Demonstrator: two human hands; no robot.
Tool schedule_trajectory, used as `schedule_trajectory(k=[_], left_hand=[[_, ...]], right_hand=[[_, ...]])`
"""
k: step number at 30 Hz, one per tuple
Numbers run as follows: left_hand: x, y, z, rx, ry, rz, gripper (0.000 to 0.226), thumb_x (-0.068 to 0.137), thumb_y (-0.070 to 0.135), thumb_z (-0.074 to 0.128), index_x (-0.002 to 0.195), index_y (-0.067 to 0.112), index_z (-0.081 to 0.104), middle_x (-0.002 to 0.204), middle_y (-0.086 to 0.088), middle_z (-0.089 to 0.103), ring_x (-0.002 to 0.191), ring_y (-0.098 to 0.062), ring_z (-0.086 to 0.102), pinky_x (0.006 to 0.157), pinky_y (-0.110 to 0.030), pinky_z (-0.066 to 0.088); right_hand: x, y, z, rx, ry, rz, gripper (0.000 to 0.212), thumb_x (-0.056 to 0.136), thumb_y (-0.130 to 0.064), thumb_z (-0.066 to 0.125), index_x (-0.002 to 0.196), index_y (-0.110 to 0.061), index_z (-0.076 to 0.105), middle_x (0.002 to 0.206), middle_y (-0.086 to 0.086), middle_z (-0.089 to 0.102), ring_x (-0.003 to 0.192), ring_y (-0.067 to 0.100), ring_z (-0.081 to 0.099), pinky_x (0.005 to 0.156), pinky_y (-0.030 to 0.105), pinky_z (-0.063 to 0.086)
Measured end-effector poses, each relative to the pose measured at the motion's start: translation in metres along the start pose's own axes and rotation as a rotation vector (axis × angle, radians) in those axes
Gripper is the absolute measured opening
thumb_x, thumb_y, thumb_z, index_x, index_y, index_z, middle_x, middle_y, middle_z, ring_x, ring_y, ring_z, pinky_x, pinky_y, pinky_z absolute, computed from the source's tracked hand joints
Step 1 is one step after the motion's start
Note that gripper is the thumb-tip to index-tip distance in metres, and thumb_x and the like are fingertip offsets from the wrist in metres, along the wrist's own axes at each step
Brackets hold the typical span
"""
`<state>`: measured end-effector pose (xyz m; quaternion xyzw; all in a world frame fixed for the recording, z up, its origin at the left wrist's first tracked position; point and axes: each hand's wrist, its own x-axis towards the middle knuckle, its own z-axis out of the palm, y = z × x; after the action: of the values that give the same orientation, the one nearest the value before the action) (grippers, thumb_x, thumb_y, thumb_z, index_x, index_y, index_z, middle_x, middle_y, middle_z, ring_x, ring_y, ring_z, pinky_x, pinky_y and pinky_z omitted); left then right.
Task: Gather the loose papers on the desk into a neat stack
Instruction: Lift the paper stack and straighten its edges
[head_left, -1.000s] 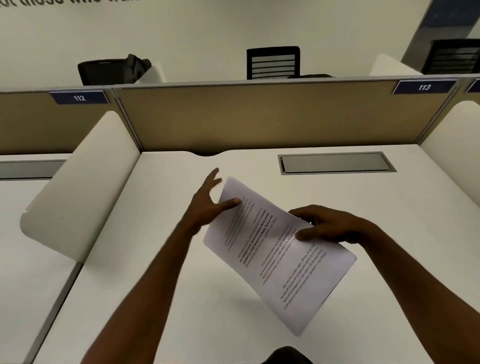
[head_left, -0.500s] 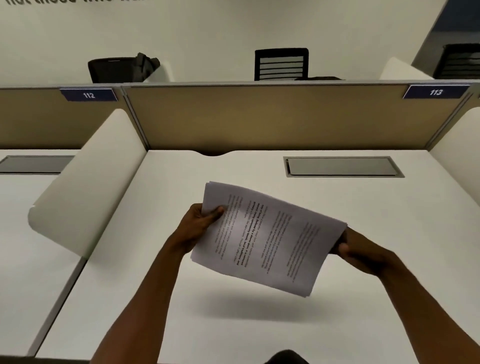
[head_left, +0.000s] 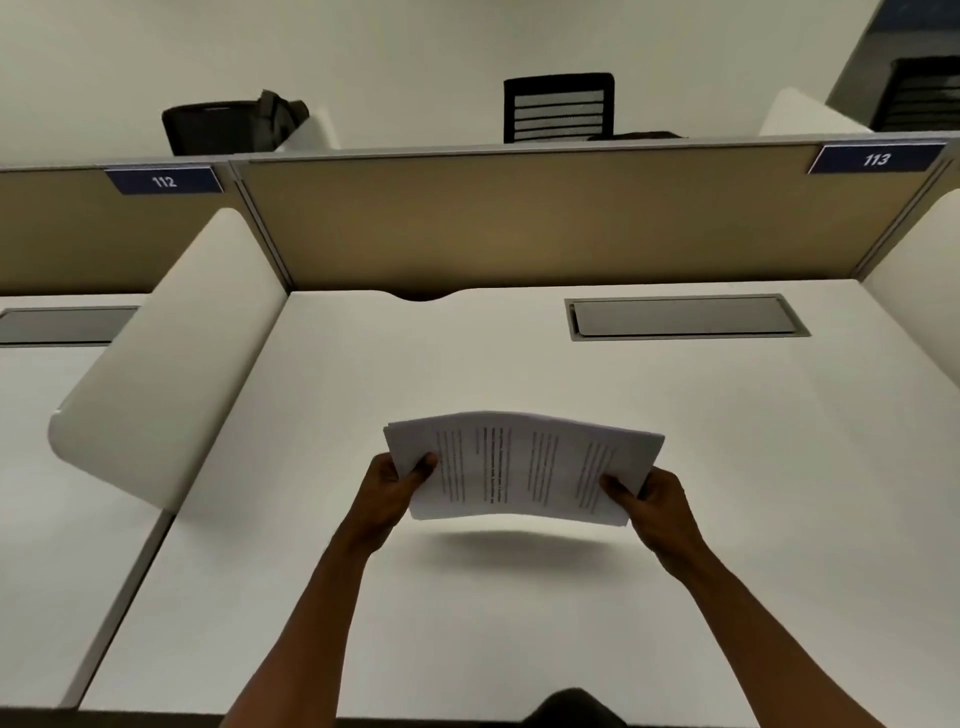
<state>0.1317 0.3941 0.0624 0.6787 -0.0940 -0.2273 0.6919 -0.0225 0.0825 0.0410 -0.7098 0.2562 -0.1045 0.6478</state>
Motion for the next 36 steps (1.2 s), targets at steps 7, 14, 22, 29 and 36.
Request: schedule_trajectory(k=[7,14,22,29,36], left_hand=[[-0.007,-0.037,0.01,-0.002,0.029,-0.069,0.023,0.088,0.025,0.073,0.109,0.017,0.075,0.108,-0.009,0.077,0.101,-0.019,0.071,0.077,-0.024,0.058],[-0.005,-0.047,0.012,0.004,0.042,-0.066,0.025,0.09,0.018,0.072,0.114,0.013,0.073,0.108,-0.009,0.077,0.102,-0.021,0.071,0.084,-0.03,0.059],[-0.004,-0.055,0.019,-0.009,0.091,-0.104,0.023,0.089,0.017,0.075,0.112,0.015,0.073,0.108,-0.004,0.078,0.103,-0.021,0.072,0.078,-0.026,0.06],[-0.008,-0.061,0.027,-0.037,0.101,-0.153,0.027,0.09,0.014,0.072,0.116,0.01,0.071,0.111,-0.009,0.077,0.103,-0.026,0.074,0.084,-0.035,0.062],[-0.013,-0.051,0.027,-0.129,0.043,-0.227,0.043,0.084,0.029,0.078,0.123,0.016,0.067,0.12,-0.01,0.075,0.11,-0.031,0.072,0.085,-0.045,0.062]], right_hand=[[-0.007,0.025,0.008,-0.004,0.009,0.069,0.025,0.086,-0.011,0.074,0.111,-0.014,0.069,0.104,0.005,0.076,0.099,0.023,0.071,0.087,0.038,0.058],[-0.005,0.029,0.003,-0.042,0.022,0.078,0.022,0.086,-0.011,0.075,0.106,-0.019,0.069,0.101,0.001,0.076,0.096,0.019,0.071,0.081,0.032,0.057],[-0.005,0.033,-0.003,-0.1,0.026,0.064,0.026,0.086,-0.015,0.075,0.11,-0.019,0.068,0.101,-0.004,0.075,0.094,0.015,0.071,0.071,0.019,0.056],[-0.007,0.028,-0.002,-0.234,0.063,0.05,0.022,0.088,-0.016,0.073,0.109,-0.011,0.069,0.099,0.006,0.074,0.094,0.024,0.07,0.078,0.039,0.057],[0.013,-0.03,-0.013,-0.375,-0.036,-0.096,0.021,0.085,-0.009,0.073,0.106,-0.008,0.074,0.098,0.008,0.075,0.09,0.025,0.071,0.079,0.043,0.057]])
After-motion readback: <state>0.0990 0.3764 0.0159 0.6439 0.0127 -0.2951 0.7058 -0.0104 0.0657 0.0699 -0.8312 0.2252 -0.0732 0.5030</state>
